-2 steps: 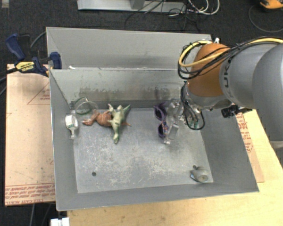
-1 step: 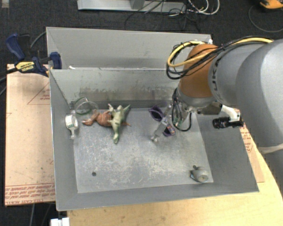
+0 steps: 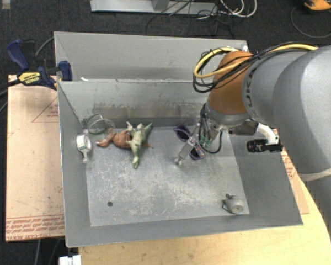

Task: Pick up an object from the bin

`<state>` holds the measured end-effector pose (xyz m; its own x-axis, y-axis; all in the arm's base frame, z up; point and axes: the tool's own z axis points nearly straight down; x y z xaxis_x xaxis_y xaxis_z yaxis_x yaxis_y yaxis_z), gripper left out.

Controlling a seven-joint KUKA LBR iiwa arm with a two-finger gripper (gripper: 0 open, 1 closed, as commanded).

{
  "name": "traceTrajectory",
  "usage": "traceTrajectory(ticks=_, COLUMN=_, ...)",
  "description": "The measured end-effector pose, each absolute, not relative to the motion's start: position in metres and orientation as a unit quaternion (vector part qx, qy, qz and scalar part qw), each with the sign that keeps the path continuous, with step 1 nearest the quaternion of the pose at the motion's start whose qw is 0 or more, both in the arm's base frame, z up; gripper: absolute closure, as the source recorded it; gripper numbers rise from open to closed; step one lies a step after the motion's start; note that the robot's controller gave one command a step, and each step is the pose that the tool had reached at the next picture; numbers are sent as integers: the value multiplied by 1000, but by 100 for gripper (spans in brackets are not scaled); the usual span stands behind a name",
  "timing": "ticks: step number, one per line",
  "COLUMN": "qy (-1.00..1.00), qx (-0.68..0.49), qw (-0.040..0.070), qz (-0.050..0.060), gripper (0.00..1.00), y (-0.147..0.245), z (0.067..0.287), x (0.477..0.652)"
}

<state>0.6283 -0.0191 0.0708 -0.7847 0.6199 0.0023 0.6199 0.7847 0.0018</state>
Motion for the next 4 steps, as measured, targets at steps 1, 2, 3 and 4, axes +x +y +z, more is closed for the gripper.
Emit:
traceTrajectory(ticks=1, qy=-975, qx=-223, qw=-1, qz=-2, gripper=100, y=-5, z=71, x=625)
traceTrajectory(ticks=2, qy=-975, qx=-223, qw=-1, qz=-2, gripper=100, y=-5, z=70, x=625)
traceTrajectory(ticks=3, qy=-975, qx=-220, qw=-3, qz=-2, gripper=100, y=-8, z=93, x=621)
traceTrajectory(ticks=4, qy=-975, qx=-222, qw=-2, qz=-2, gripper=100, y=-6, z=72, x=629)
